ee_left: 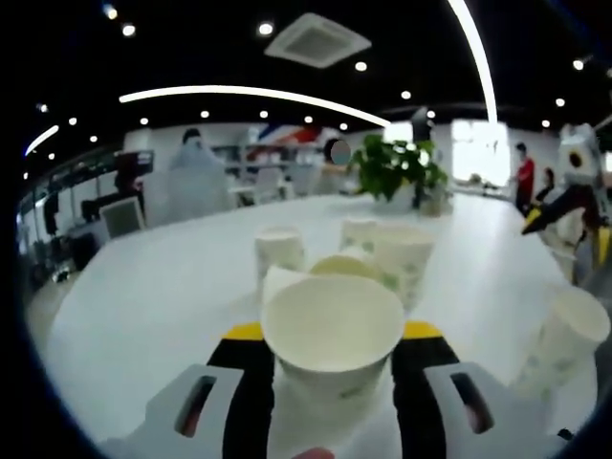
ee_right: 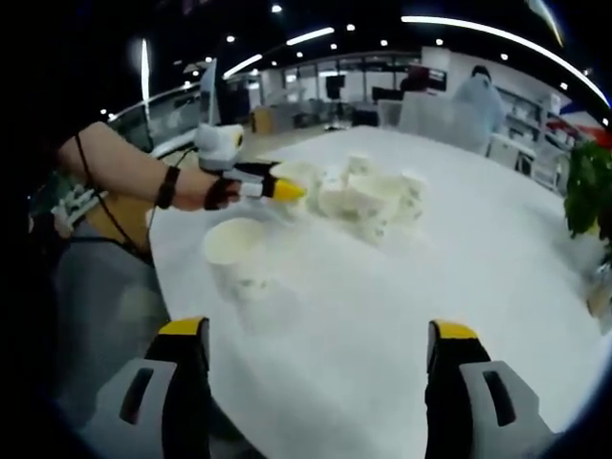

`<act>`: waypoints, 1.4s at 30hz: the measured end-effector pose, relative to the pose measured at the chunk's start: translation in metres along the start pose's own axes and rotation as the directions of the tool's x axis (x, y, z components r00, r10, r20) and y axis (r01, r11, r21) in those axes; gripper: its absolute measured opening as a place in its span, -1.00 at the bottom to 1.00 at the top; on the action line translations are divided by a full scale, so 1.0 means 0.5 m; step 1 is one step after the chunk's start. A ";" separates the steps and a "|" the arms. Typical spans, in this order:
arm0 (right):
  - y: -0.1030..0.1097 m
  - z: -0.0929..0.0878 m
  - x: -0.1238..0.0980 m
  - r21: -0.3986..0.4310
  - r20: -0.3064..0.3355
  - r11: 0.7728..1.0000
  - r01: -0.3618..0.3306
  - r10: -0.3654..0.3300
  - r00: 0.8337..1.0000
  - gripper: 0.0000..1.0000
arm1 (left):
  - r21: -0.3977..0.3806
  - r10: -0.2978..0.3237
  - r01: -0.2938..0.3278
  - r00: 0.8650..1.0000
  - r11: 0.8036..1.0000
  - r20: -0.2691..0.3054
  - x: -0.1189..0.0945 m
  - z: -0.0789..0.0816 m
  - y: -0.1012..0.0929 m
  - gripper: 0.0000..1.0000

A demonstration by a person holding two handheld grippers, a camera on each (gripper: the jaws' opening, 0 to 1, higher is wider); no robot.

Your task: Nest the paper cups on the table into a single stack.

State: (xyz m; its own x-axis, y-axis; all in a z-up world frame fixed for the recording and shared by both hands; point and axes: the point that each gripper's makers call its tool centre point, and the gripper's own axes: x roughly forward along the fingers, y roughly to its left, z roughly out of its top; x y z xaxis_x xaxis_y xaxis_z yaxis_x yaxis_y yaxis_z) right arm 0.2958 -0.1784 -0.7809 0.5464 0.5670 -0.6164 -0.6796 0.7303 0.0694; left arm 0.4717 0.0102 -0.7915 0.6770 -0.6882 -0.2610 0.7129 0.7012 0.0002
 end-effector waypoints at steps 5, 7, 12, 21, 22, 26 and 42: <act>0.001 0.008 0.001 -0.005 0.007 1.000 -0.002 0.002 1.000 0.85 | 0.000 -0.007 0.007 1.000 1.000 0.007 -0.012 0.009 -0.008 -0.09; 0.003 0.010 0.002 -0.004 0.010 1.000 -0.003 0.003 1.000 0.85 | -0.007 -0.009 0.009 1.000 1.000 0.008 -0.017 0.015 -0.010 -0.09; 0.005 0.013 0.002 -0.005 0.017 1.000 -0.003 0.003 1.000 0.85 | -0.015 -0.012 0.012 1.000 1.000 0.018 -0.036 0.039 -0.016 -0.10; -0.001 0.032 -0.005 0.006 0.055 1.000 0.020 -0.021 0.998 0.85 | 0.001 -0.017 0.017 0.999 1.000 0.035 -0.071 0.088 -0.033 -0.11; -0.002 0.035 -0.006 0.008 0.060 1.000 0.024 -0.024 0.998 0.85 | 0.001 -0.016 0.016 0.999 1.000 0.042 -0.075 0.096 -0.033 -0.11; -0.012 0.044 -0.012 0.017 0.079 0.999 0.039 -0.040 0.996 0.85 | 0.007 -0.017 0.016 0.999 1.000 0.046 -0.088 0.114 -0.035 -0.12; -0.035 0.058 -0.032 0.068 0.137 0.994 0.090 -0.099 0.986 0.83 | 0.059 -0.106 0.102 0.992 0.993 0.067 -0.128 0.201 -0.094 -0.15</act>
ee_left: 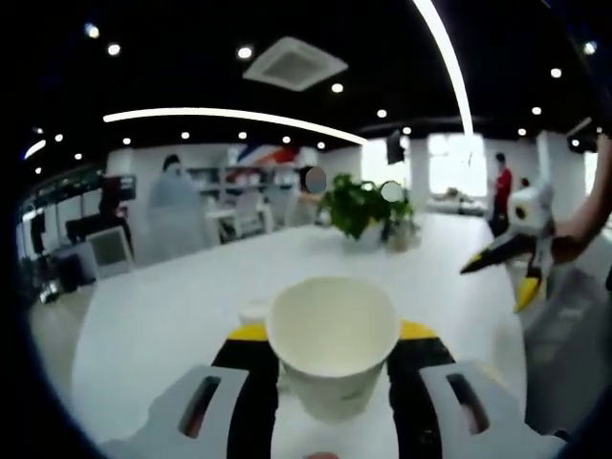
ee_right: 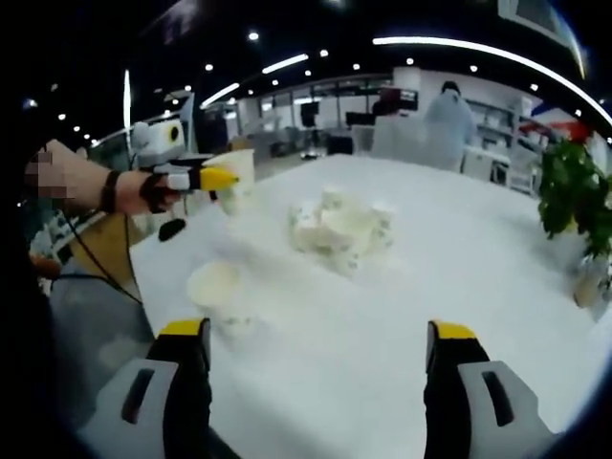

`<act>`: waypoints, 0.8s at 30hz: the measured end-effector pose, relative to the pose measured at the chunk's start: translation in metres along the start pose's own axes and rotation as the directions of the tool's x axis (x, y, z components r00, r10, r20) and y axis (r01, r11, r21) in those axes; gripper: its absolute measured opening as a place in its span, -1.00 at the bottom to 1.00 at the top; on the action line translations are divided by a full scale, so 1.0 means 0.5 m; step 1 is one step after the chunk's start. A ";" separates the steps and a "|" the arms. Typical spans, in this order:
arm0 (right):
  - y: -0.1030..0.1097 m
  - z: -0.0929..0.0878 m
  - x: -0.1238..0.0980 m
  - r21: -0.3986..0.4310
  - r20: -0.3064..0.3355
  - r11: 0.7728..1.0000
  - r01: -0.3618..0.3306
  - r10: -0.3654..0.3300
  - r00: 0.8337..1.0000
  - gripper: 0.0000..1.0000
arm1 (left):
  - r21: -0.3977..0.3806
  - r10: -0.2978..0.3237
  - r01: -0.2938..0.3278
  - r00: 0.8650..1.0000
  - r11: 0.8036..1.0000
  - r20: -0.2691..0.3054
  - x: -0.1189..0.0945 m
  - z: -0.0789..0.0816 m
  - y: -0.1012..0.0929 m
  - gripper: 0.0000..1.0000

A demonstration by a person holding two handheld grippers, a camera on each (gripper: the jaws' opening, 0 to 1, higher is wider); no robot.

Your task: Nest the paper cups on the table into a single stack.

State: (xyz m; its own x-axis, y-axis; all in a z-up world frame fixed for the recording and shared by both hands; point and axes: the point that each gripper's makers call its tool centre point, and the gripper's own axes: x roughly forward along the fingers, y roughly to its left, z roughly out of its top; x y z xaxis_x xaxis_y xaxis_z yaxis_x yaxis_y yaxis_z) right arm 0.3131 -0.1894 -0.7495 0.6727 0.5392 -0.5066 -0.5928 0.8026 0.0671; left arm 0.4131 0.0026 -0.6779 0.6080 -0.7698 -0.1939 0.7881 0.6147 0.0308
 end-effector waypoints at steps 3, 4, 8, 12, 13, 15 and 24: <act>0.005 0.000 -0.003 -0.031 -0.005 1.000 -0.002 0.002 1.000 0.81 | 0.028 -0.024 0.024 1.000 0.999 0.005 0.000 0.021 -0.015 -0.16; 0.006 0.000 -0.003 -0.033 -0.004 0.999 -0.002 0.002 1.000 0.81 | 0.028 -0.032 0.032 0.999 0.999 0.005 0.000 0.028 -0.020 -0.16; 0.006 0.005 -0.008 -0.021 0.010 1.000 0.006 -0.006 1.000 0.81 | 0.016 -0.064 0.064 0.998 0.998 0.025 -0.001 0.056 -0.041 -0.18; 0.006 0.007 -0.012 -0.019 0.018 1.000 0.011 -0.010 1.000 0.81 | 0.035 -0.112 0.111 0.994 0.993 0.021 -0.001 0.068 -0.066 -0.19; 0.006 0.009 -0.015 -0.019 0.020 1.000 0.013 -0.013 1.000 0.81 | 0.031 -0.119 0.118 0.993 0.993 0.024 -0.001 0.071 -0.070 -0.19; 0.003 0.011 -0.017 -0.015 0.026 1.000 0.018 -0.018 0.999 0.81 | 0.022 -0.133 0.133 0.991 0.991 0.031 -0.002 0.079 -0.080 -0.19; 0.003 0.016 -0.020 -0.009 0.036 1.000 0.023 -0.022 0.999 0.80 | 0.009 -0.173 0.173 0.983 0.985 0.056 -0.010 0.110 -0.109 -0.21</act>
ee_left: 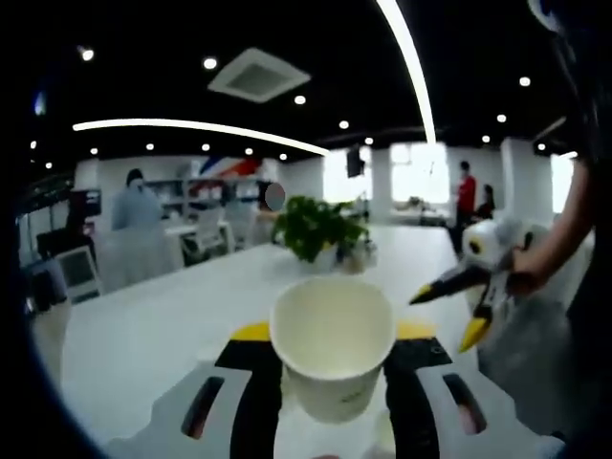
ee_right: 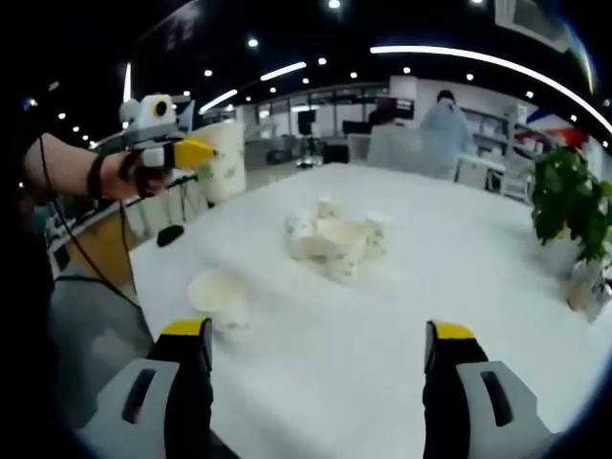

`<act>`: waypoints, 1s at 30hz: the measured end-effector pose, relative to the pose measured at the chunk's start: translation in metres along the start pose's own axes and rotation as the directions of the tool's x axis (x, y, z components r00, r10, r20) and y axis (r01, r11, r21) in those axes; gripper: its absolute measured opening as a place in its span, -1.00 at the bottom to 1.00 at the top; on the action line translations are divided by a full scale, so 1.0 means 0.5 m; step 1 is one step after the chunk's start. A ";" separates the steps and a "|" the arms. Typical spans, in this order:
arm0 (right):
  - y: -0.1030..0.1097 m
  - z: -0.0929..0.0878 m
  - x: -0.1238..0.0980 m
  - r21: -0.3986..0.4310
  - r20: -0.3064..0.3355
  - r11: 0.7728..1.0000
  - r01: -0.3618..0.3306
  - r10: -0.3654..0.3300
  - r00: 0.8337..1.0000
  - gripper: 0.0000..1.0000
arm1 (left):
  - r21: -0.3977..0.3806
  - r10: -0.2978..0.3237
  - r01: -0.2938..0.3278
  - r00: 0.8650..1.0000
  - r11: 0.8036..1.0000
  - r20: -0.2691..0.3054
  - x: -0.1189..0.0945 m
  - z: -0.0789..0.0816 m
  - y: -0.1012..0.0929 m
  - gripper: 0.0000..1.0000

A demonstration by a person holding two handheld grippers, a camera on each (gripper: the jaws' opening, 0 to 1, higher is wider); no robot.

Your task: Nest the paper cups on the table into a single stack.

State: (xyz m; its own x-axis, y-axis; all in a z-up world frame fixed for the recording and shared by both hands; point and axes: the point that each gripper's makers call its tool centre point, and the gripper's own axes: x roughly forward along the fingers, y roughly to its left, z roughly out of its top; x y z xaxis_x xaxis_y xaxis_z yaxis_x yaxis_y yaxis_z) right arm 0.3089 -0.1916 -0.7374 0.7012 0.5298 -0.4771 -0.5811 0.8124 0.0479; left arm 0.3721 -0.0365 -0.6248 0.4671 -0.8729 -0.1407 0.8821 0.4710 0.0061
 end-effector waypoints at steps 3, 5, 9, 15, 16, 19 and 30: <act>-0.001 0.001 0.000 0.002 0.002 1.000 -0.001 0.001 1.000 0.80 | -0.017 -0.018 0.018 1.000 1.000 0.004 -0.003 0.005 -0.012 -0.22; -0.001 0.001 0.000 0.000 0.002 1.000 -0.002 0.002 1.000 0.80 | -0.033 -0.032 0.032 0.999 0.999 -0.002 -0.005 0.003 -0.021 -0.22; -0.002 0.002 0.000 -0.002 0.003 1.000 -0.003 0.003 1.000 0.80 | -0.051 -0.053 0.053 0.999 0.997 0.001 -0.010 0.008 -0.041 -0.23; -0.001 0.003 0.000 -0.005 0.003 1.000 -0.007 0.007 1.000 0.80 | -0.076 -0.074 0.074 0.997 0.994 -0.002 -0.013 0.005 -0.061 -0.24; -0.001 0.004 -0.001 -0.006 0.003 1.000 -0.006 0.006 1.000 0.80 | -0.081 -0.078 0.078 0.997 0.994 0.000 -0.015 0.005 -0.066 -0.24; -0.001 0.004 -0.002 0.002 0.006 1.000 -0.005 0.005 1.000 0.79 | -0.098 -0.084 0.084 0.996 0.992 0.001 -0.017 0.003 -0.074 -0.24; 0.000 -0.015 -0.011 0.006 -0.011 1.000 -0.001 0.001 1.000 0.79 | -0.113 -0.101 0.102 0.995 0.988 0.014 -0.013 -0.012 -0.099 -0.23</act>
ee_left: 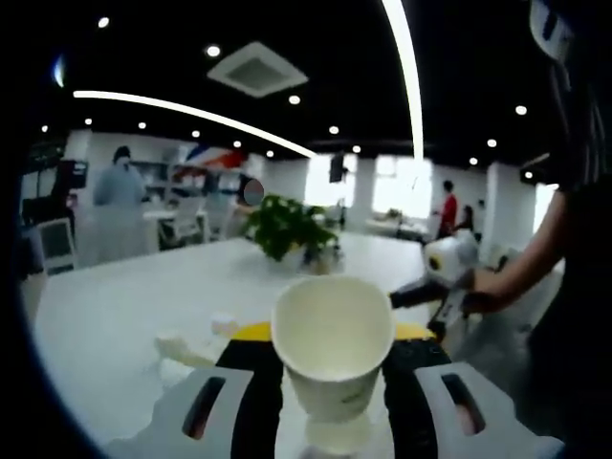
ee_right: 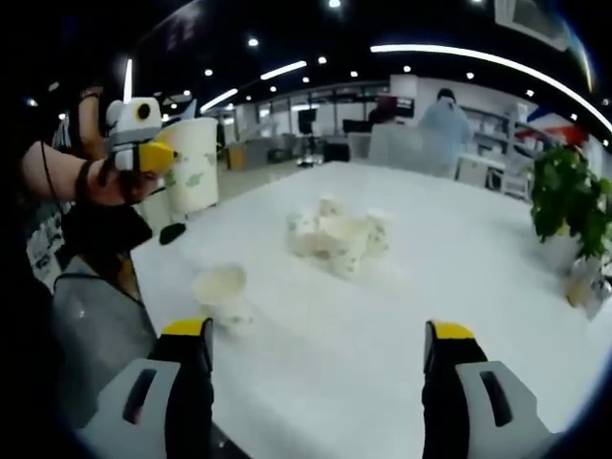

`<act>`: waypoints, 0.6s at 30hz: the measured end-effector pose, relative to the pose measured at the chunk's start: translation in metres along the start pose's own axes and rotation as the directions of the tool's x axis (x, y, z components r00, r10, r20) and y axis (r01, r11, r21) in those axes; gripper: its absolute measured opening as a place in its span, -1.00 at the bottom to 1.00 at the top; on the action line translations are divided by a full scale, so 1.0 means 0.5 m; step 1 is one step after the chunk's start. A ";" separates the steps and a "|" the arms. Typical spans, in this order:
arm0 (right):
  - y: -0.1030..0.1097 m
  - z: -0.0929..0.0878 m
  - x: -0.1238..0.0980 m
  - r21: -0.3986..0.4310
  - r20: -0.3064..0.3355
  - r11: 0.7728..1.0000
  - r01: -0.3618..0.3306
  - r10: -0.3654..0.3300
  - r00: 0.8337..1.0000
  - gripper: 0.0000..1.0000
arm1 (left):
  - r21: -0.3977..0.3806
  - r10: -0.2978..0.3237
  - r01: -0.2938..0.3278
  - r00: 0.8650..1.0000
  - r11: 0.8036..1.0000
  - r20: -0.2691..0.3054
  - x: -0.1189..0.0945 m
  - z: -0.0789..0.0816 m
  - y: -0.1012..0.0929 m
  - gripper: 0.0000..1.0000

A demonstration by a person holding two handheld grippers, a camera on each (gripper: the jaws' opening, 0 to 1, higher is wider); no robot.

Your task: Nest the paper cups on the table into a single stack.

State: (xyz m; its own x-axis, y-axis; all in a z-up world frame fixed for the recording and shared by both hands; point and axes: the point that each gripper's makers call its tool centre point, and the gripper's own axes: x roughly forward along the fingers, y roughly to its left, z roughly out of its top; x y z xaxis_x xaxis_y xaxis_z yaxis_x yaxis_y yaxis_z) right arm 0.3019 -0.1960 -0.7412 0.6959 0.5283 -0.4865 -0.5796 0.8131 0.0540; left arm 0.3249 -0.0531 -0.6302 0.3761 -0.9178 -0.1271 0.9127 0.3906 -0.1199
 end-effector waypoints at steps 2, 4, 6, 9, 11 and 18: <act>0.000 -0.001 0.000 0.001 0.001 1.000 0.002 -0.002 1.000 0.79 | -0.011 -0.003 0.003 1.000 1.000 0.000 0.003 -0.006 -0.004 -0.23; 0.000 -0.002 -0.001 0.000 -0.004 1.000 0.001 -0.001 1.000 0.79 | -0.008 -0.014 0.014 1.000 1.000 0.003 0.007 -0.009 -0.012 -0.23; 0.000 -0.001 -0.002 -0.002 -0.003 1.000 0.001 -0.001 1.000 0.79 | -0.012 -0.019 0.019 1.000 1.000 -0.001 0.011 -0.017 -0.016 -0.22; -0.001 0.000 -0.003 -0.001 -0.003 1.000 0.003 -0.003 1.000 0.78 | -0.007 -0.020 0.020 1.000 1.000 0.002 0.014 -0.024 -0.020 -0.22; -0.003 -0.001 -0.003 0.000 -0.003 1.000 0.003 -0.003 1.000 0.78 | -0.008 -0.017 0.017 1.000 1.000 0.002 0.015 -0.030 -0.018 -0.22; -0.002 -0.010 -0.009 0.003 -0.014 1.000 0.006 -0.006 1.000 0.78 | -0.009 -0.005 0.005 1.000 1.000 -0.015 0.019 -0.066 -0.015 -0.20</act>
State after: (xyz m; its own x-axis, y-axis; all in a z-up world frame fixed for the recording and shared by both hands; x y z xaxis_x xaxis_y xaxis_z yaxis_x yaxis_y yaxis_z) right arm 0.2974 -0.2002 -0.7433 0.6929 0.5201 -0.4994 -0.5745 0.8168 0.0536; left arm 0.3161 -0.0625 -0.6630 0.3693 -0.9185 -0.1416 0.9129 0.3870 -0.1294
